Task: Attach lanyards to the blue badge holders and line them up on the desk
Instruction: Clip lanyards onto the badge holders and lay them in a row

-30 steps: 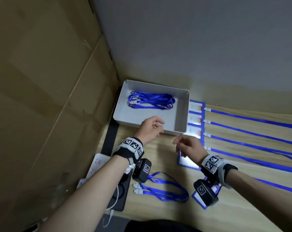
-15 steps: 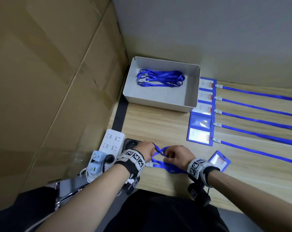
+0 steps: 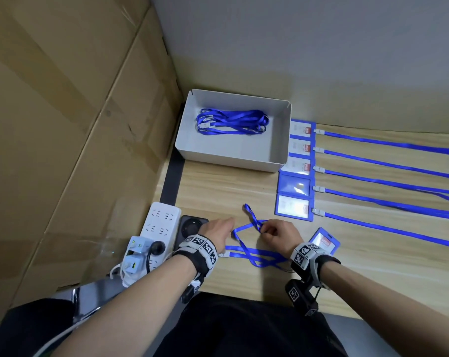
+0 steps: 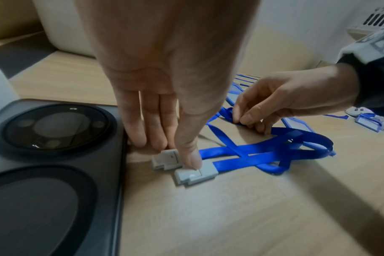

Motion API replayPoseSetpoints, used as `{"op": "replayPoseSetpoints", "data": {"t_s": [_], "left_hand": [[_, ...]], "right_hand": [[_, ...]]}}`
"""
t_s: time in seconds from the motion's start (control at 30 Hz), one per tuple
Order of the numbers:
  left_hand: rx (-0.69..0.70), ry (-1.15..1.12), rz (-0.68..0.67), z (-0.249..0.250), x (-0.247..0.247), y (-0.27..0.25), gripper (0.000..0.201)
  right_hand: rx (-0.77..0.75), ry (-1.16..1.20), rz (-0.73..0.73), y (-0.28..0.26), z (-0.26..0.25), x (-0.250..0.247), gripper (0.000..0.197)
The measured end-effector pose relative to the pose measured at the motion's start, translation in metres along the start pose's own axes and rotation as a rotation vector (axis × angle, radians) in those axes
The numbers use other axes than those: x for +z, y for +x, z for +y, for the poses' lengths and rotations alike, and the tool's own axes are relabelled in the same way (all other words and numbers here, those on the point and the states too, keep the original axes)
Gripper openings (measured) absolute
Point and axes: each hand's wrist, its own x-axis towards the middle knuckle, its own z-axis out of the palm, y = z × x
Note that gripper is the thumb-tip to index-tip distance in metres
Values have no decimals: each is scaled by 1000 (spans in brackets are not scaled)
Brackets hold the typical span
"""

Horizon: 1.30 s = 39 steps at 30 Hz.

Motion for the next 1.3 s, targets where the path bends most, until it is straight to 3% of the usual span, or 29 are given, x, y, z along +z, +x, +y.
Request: {"op": "replayPoseSetpoints", "data": {"t_s": [0.2, 0.33, 0.43, 0.53, 0.57, 0.63, 0.7, 0.77, 1.03, 1.2, 1.3], "left_hand": [[-75, 40, -59, 8, 1, -4, 25], [-80, 14, -70, 12, -4, -9, 11], [-58, -77, -24, 14, -21, -15, 13], [35, -259, 75, 22, -48, -21, 14], [54, -346, 103, 26, -56, -23, 14], [44, -478, 160, 35, -70, -27, 9], [-16, -503, 248, 43, -79, -27, 7], [-84, -465, 333, 49, -83, -28, 6], [-207, -319, 421, 80, -84, -20, 7], [-226, -240, 379, 105, -74, -6, 10], [-215, -247, 340, 127, -65, 3, 10]], "right_hand": [[-20, 41, -7, -5, 3, 0, 14], [-55, 197, 24, -13, 1, -3, 11], [-190, 314, 46, -16, -11, -9, 17], [-318, 346, -81, -19, -33, -18, 16], [-314, 379, -143, -22, -41, -23, 4], [-239, 495, -207, -28, -52, -31, 30], [-153, 625, -138, -34, -55, -41, 47], [-139, 655, -26, -43, -50, -57, 51], [-74, 548, 71, -97, -9, -147, 27], [-22, 437, 132, -123, 40, -180, 39], [62, 410, 206, -140, 70, -195, 32]]}}
